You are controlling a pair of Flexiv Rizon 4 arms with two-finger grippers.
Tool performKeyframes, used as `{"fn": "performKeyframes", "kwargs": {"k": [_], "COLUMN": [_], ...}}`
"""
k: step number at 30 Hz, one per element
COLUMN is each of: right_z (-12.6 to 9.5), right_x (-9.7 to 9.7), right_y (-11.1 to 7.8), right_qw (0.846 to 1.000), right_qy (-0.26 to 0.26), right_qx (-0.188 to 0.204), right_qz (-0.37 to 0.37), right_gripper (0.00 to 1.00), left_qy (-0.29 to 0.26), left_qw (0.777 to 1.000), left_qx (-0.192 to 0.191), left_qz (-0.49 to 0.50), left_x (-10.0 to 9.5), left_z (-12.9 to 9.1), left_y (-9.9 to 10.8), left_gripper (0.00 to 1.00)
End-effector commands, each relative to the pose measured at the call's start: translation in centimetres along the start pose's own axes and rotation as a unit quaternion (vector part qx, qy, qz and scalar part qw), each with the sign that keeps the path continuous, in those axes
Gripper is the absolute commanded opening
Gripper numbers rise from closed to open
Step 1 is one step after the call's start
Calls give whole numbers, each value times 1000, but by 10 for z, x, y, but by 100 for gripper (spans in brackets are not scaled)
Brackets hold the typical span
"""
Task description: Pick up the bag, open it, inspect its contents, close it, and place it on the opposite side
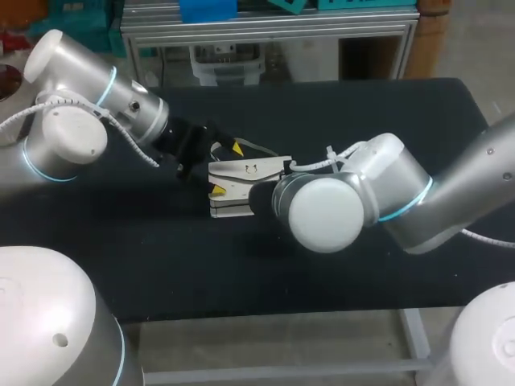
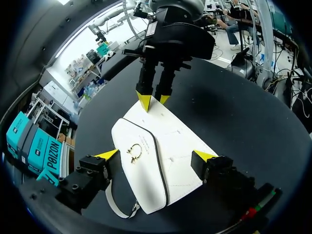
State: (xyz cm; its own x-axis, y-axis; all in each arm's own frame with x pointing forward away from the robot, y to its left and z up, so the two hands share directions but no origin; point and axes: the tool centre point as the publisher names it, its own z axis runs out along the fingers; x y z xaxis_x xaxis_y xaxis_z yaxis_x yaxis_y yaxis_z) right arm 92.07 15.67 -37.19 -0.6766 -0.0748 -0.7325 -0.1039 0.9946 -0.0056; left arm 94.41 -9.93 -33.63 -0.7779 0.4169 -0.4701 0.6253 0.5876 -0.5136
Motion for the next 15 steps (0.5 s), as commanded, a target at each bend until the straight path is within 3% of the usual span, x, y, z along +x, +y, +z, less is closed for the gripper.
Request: {"fn": "performKeyframes", "kwargs": {"k": [1, 3, 6, 8, 10, 15], "right_z": [2, 5, 8, 9, 9, 7], "right_x": [2, 1, 1, 2, 3, 6], "right_y": [-1, -2, -2, -1, -1, -1], "right_qw": [995, 995, 995, 995, 995, 995], "right_qy": [-101, -101, -98, -96, -96, -94], "right_qx": [-5, -4, -5, -6, -8, -11], "right_qz": [-1, -1, 2, 2, 4, 6], "right_gripper": [24, 30, 30, 23, 0, 0], "left_qy": [2, 4, 6, 6, 1, -22], "left_qw": [1000, 1000, 1000, 1000, 1000, 999], "left_qx": [4, 4, 5, 6, 10, 15], "left_qz": [3, 5, 7, 7, 8, 33], "left_x": [0, 1, 1, 1, 1, -3], "left_z": [1, 1, 2, 2, 2, 0], "left_y": [1, 1, 0, 1, 1, -7], "left_gripper": [100, 100, 100, 100, 100, 100]}}
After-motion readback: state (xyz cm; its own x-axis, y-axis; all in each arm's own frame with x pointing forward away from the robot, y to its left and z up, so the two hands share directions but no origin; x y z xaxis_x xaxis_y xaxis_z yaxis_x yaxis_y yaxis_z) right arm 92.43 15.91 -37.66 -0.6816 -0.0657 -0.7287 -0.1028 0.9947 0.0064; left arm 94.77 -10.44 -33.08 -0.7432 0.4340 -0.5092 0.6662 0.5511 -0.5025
